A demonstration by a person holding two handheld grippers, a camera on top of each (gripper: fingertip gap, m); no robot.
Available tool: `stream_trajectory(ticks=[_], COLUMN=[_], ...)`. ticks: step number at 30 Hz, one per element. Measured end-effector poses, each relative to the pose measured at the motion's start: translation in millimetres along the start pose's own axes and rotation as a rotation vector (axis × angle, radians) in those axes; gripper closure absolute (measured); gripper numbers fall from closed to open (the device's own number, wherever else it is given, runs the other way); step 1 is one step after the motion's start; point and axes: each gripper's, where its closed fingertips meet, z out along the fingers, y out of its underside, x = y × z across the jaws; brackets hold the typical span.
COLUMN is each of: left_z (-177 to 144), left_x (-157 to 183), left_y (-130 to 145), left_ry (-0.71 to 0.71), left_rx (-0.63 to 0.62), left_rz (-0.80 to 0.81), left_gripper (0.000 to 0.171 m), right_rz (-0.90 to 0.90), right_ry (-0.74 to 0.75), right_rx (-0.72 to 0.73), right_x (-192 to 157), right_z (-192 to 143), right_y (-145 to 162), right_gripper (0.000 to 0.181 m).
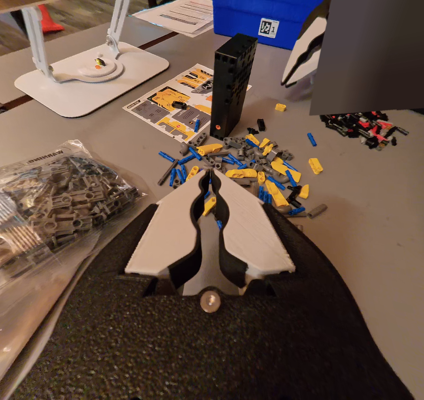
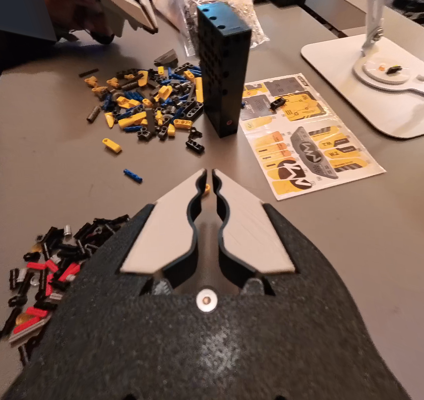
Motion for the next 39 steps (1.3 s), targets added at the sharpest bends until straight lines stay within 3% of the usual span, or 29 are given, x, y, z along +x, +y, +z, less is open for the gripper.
stream_trajectory(ticks=[2,4,7,9,12,28,33,39], left_z=[0,0,1,2,2,2,0,-2], left_x=[2,1,1,3,3,13,21,23], left_y=[-1,-1,1,1,1,4,5,4], left_ry=[0.022,0.016,0.013,0.021,0.018,0.089,0.146,0.149], left_rx=[0.010,0.011,0.000,-0.003,-0.005,-0.020,-0.025,-0.026], left_rz=[-0.011,-0.012,-0.011,-0.014,-0.009,-0.010,-0.002,0.025], left_gripper=[0.171,0.170,0.166,0.164,0.161,0.150,0.148,0.149], right_rz=[-0.005,-0.022,-0.038,-0.043,-0.039,-0.052,-0.050,-0.051], right_ry=[-0.029,-0.043,-0.066,-0.077,-0.059,-0.051,-0.084,-0.076], right_rx=[-0.018,-0.040,-0.046,-0.051,-0.055,-0.076,-0.054,-0.056], right_x=[-5,-9,-14,-16,-13,-13,-18,-17], right_z=[4,6,6,6,7,10,9,9], right_y=[3,6,7,8,8,11,7,8], right_gripper=[0.162,0.160,0.164,0.177,0.169,0.169,0.154,0.151])
